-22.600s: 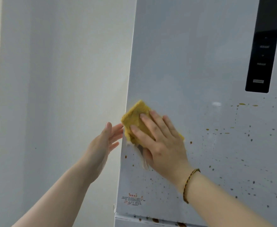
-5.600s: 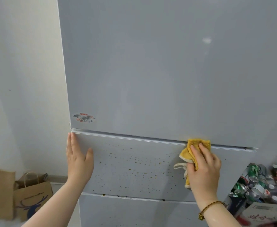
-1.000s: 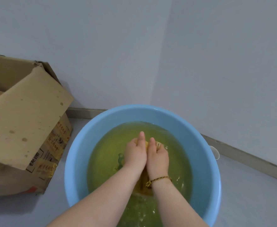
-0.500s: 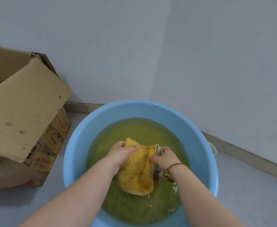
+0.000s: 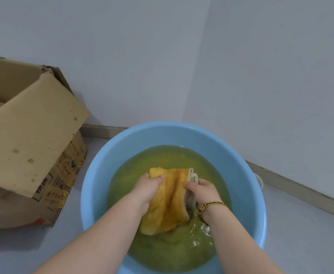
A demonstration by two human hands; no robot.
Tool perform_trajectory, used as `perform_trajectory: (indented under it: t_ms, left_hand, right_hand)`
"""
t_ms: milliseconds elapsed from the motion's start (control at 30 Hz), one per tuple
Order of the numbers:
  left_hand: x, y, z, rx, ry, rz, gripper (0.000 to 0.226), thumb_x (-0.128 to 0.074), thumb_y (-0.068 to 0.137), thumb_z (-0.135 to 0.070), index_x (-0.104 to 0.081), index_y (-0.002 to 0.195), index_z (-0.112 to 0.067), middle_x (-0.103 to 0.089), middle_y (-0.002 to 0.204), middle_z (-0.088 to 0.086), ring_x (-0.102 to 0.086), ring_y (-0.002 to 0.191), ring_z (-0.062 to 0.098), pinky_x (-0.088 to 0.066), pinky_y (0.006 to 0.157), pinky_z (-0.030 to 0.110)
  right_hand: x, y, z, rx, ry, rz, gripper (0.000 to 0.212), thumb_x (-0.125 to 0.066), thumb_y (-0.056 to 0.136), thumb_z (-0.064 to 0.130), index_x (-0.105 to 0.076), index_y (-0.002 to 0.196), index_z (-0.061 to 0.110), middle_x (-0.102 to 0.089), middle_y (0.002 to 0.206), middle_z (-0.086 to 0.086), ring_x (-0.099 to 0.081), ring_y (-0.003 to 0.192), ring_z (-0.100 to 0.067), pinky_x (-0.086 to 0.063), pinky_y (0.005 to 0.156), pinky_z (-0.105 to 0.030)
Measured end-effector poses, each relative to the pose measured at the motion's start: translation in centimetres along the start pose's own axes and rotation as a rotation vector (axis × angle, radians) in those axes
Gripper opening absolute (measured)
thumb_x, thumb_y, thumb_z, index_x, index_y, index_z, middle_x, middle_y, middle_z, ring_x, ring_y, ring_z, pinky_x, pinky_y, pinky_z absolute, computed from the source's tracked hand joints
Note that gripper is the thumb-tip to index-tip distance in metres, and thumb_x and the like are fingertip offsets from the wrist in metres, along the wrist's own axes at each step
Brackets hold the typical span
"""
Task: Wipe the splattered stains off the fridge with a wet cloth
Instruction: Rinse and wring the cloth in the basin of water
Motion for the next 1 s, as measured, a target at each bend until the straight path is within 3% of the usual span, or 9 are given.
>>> perform_trajectory:
  t_ms: [133, 333, 467, 533, 633, 700, 800, 900, 1000]
  left_hand:
    - [-2.0, -2.2, -2.2, -0.164, -0.106, 0.112, 0.044, -0.057, 0.083, -0.046, -0.052, 0.113, -0.014, -0.061, 0.113, 0.004, -0.057, 0.106, 0.021, -0.045, 0.095, 0.039]
    - [-1.6, -3.5, -4.4, -0.249, -0.461, 0.042, 0.019, -0.061, 0.085, -0.017, -0.059, 0.1, -0.006, -0.067, 0.087, 0.009, -0.065, 0.075, 0.019, -0.05, 0.064, 0.029]
    - [-2.0, -3.8, -5.0, -0.224, -0.567, 0.141, 0.02, -0.047, 0.093, -0.025, -0.063, 0.087, -0.013, -0.069, 0.074, 0.003, -0.067, 0.06, 0.013, -0.053, 0.058, 0.028]
    - [-2.9, -4.2, -5.0, -0.179, -0.556, 0.226, 0.03, -0.042, 0.095, -0.033, -0.064, 0.093, -0.012, -0.07, 0.077, 0.004, -0.067, 0.065, 0.014, -0.051, 0.062, 0.03]
    - [-3.2, -4.8, -5.3, -0.12, -0.564, 0.292, 0.045, -0.037, 0.094, -0.043, -0.066, 0.09, -0.009, -0.071, 0.07, 0.006, -0.065, 0.074, 0.02, -0.05, 0.069, 0.034]
    - [-3.2, -4.6, -5.4, -0.067, -0.546, 0.36, 0.054, -0.032, 0.093, -0.05, -0.063, 0.076, -0.009, -0.068, 0.056, 0.005, -0.064, 0.061, 0.018, -0.047, 0.066, 0.033]
    - [-2.9, -4.7, -6.0, -0.032, -0.498, 0.504, 0.059, -0.032, 0.095, -0.036, -0.063, 0.053, -0.008, -0.065, 0.058, 0.006, -0.062, 0.054, 0.016, -0.044, 0.065, 0.032]
    - [-2.7, -5.4, -5.8, -0.017, -0.237, 0.645, 0.024, -0.054, 0.073, -0.024, -0.073, 0.068, -0.01, -0.068, 0.096, 0.008, -0.062, 0.084, 0.022, -0.05, 0.077, 0.039]
    - [-2.7, -5.9, -3.7, 0.149, 0.017, 0.845, 0.059, -0.087, 0.047, -0.03, -0.068, 0.102, -0.021, -0.065, 0.107, 0.014, -0.067, 0.087, 0.029, -0.057, 0.066, 0.048]
  right_hand:
    - [-1.3, -2.8, 3.7, 0.352, -0.081, 0.013, 0.009, -0.057, 0.086, 0.007, -0.061, 0.084, 0.015, -0.059, 0.076, -0.001, -0.055, 0.073, -0.016, -0.045, 0.065, -0.02]
    - [-3.4, -6.7, 4.1, 0.884, -0.453, 0.145, 0.055, -0.053, 0.077, 0.013, -0.04, 0.128, 0.028, -0.04, 0.113, 0.026, -0.041, 0.111, 0.002, -0.031, 0.098, -0.006]
    - [-1.3, -5.1, 2.2, 0.677, -0.58, -0.087, 0.103, -0.074, 0.069, 0.033, 0.0, 0.141, 0.028, -0.015, 0.145, 0.015, -0.008, 0.134, 0.001, -0.008, 0.116, -0.026]
    - [-1.3, -4.3, 1.6, 0.542, -0.492, -0.04, 0.116, -0.08, 0.065, 0.028, 0.004, 0.145, 0.024, -0.026, 0.144, 0.014, -0.024, 0.136, -0.01, -0.021, 0.114, -0.035]
    - [-1.7, -4.0, 2.1, 0.556, -0.294, 0.082, 0.101, -0.079, 0.067, 0.015, -0.011, 0.14, 0.031, -0.046, 0.105, 0.028, -0.052, 0.099, 0.001, -0.041, 0.09, -0.019]
    - [-1.8, -4.1, 2.9, 0.64, -0.498, 0.079, 0.068, -0.075, 0.072, 0.016, -0.038, 0.129, 0.026, -0.057, 0.095, 0.017, -0.06, 0.091, -0.009, -0.045, 0.077, -0.019]
    - [-1.0, -5.1, 5.6, 1.054, -0.941, -0.237, 0.032, -0.083, 0.05, 0.014, -0.062, 0.075, 0.012, -0.062, 0.063, -0.001, -0.061, 0.058, -0.021, -0.039, 0.053, -0.021]
    - [0.3, -5.2, 6.2, 1.376, -1.013, -0.408, 0.023, -0.073, 0.049, 0.019, -0.055, 0.061, 0.012, -0.053, 0.056, -0.004, -0.05, 0.058, -0.022, -0.032, 0.062, -0.022]
    - [0.5, -5.4, 6.3, 1.576, -1.144, -0.374, 0.014, -0.058, 0.063, 0.01, -0.05, 0.075, 0.012, -0.062, 0.071, -0.007, -0.05, 0.071, -0.022, -0.037, 0.078, -0.03]
Point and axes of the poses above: each hand's wrist, its own y-axis towards the middle knuckle, its own x-axis out of the back of the hand, z = x × y, the point moved 6 cm from there along y, towards the middle knuckle
